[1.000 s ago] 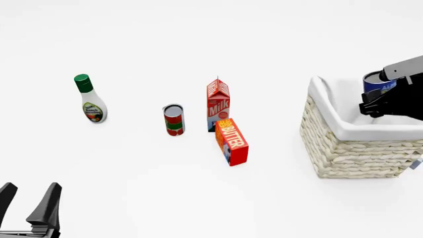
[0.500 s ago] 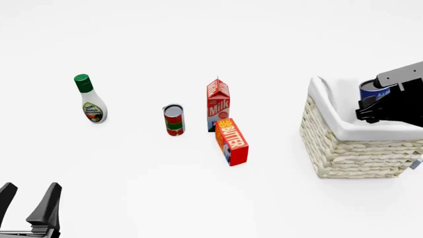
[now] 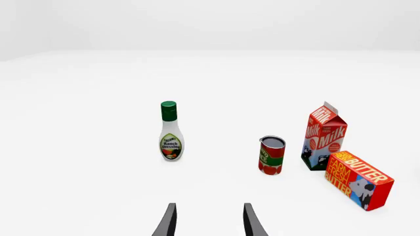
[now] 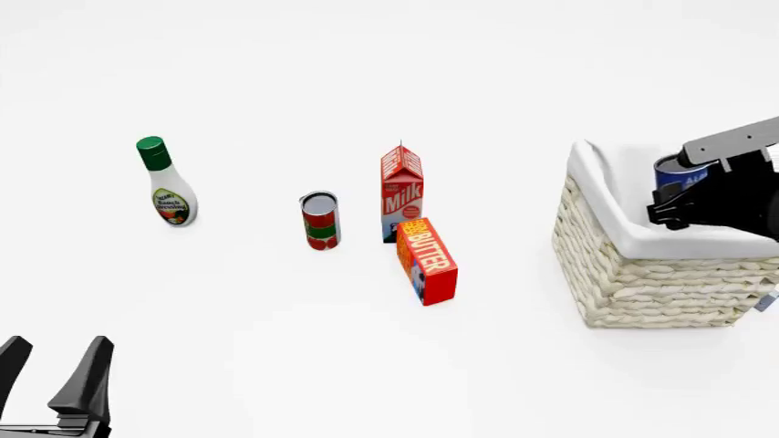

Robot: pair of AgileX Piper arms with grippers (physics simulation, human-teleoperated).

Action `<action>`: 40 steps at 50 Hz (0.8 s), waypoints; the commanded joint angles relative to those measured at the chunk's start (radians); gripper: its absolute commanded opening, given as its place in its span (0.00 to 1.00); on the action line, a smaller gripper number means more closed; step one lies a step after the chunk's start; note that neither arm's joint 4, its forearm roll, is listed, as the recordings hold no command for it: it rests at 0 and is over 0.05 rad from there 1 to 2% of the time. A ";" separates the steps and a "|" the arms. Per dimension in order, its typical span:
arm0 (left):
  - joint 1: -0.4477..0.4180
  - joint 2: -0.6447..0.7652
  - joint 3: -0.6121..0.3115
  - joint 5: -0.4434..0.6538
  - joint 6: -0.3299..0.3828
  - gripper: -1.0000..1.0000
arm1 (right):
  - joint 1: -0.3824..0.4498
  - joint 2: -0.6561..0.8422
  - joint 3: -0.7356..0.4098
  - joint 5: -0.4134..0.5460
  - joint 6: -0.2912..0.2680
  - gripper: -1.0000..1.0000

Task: Pick the alphabet soup and place it in the basket.

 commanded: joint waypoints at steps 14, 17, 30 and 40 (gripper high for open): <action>0.000 0.000 0.000 0.000 0.000 1.00 | -0.008 0.021 -0.015 -0.015 0.021 0.00; 0.000 0.000 0.000 0.000 0.000 1.00 | -0.010 0.022 -0.014 -0.018 0.019 1.00; 0.000 0.000 0.000 0.000 0.000 1.00 | -0.012 0.023 -0.016 -0.018 0.017 1.00; 0.000 0.000 0.000 0.000 0.000 1.00 | -0.013 0.029 -0.020 -0.021 0.015 1.00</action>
